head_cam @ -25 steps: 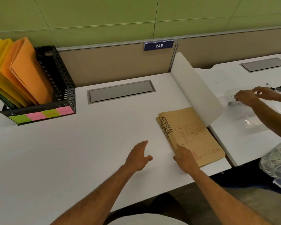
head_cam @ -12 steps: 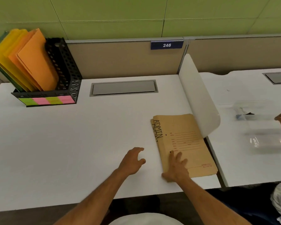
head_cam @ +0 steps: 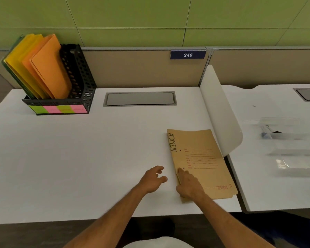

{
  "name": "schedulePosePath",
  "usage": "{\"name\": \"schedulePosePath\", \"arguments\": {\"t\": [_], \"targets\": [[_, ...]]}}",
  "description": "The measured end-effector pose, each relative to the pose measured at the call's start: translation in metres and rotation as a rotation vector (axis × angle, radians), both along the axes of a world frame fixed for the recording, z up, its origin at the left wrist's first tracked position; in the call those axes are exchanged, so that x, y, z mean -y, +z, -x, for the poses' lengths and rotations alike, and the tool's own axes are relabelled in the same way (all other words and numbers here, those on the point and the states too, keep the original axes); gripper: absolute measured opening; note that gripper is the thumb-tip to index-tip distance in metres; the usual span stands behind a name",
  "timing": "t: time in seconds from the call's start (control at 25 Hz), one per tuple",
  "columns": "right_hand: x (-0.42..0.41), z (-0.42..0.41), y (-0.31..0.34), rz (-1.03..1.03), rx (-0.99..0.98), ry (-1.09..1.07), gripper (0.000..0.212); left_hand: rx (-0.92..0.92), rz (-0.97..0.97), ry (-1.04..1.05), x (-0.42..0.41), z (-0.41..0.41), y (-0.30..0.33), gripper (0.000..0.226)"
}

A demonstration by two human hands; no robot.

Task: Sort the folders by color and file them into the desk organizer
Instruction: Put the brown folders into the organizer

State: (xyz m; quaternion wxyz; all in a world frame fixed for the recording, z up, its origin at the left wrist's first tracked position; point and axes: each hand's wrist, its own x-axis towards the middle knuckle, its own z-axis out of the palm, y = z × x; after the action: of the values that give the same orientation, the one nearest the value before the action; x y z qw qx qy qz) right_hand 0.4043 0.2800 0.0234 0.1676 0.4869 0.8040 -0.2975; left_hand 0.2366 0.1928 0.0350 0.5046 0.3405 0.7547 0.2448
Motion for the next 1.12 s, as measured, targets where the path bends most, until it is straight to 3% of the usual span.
{"name": "schedulePosePath", "arguments": {"t": [0.16, 0.28, 0.36, 0.52, 0.64, 0.76, 0.92, 1.12], "targets": [[0.016, 0.012, 0.006, 0.034, -0.140, -0.068, 0.070, 0.405, 0.130, 0.242, -0.010, -0.010, 0.005, 0.052], [0.031, 0.016, 0.004, 0.094, -0.200, -0.030, 0.061, 0.554, 0.177, 0.315, -0.011, -0.017, 0.001, 0.045], [0.025, 0.007, 0.000, 0.093, -0.191, -0.044, 0.055, 0.522, 0.194, 0.309, -0.012, -0.020, -0.003, 0.046], [-0.016, -0.037, -0.007, 0.005, -0.161, -0.358, 0.061, 0.313, 0.197, 0.257, -0.007, -0.016, -0.016, 0.067], [-0.041, -0.080, -0.024, -0.001, 0.001, -0.428, 0.067, 0.359, 0.242, 0.243, -0.002, -0.019, -0.023, 0.075], [-0.042, -0.098, -0.037, 0.040, 0.058, -0.343, 0.057, 0.418, 0.252, 0.240, -0.002, -0.025, -0.026, 0.081], [-0.031, -0.093, -0.036, 0.018, -0.038, -0.295, 0.044, 0.436, 0.170, 0.262, -0.012, -0.037, -0.022, 0.058], [-0.025, -0.063, -0.018, 0.027, -0.218, -0.316, 0.053, 0.329, 0.059, 0.316, -0.021, -0.040, -0.004, 0.034]]}}
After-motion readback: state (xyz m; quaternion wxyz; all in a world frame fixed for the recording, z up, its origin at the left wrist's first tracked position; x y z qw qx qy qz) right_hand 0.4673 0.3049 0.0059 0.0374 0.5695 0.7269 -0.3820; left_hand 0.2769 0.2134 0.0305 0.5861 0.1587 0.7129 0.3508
